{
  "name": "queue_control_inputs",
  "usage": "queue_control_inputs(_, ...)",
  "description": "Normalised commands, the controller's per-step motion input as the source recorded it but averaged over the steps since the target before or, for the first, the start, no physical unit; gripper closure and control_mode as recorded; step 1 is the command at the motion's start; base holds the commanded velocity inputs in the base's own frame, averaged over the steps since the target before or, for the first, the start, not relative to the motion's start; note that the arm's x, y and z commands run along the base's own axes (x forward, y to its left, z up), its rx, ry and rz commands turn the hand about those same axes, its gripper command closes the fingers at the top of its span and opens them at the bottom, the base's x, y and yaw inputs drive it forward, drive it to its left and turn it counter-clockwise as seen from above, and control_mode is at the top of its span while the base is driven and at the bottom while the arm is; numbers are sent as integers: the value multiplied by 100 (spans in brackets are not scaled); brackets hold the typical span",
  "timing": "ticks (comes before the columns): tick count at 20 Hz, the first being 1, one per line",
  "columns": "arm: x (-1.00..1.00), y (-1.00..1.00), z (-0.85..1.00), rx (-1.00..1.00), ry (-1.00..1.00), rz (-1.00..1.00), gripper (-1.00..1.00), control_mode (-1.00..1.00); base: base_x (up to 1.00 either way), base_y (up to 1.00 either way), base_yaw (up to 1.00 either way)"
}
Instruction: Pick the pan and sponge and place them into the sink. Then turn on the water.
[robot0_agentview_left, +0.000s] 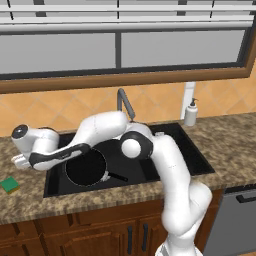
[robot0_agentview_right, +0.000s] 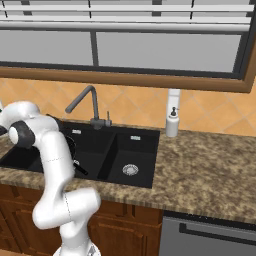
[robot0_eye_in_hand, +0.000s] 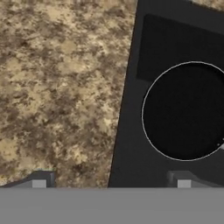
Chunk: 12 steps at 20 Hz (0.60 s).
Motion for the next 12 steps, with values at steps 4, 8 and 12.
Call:
queue_control_inputs(4,-4,73,0,0,8,0,-100,-100,0,0,0)
queue_control_inputs(8,-15,40,0,0,9,0,-100,-100,0,0,0)
queue_control_inputs(12,-28,15,0,0,12,0,-100,-100,0,0,0)
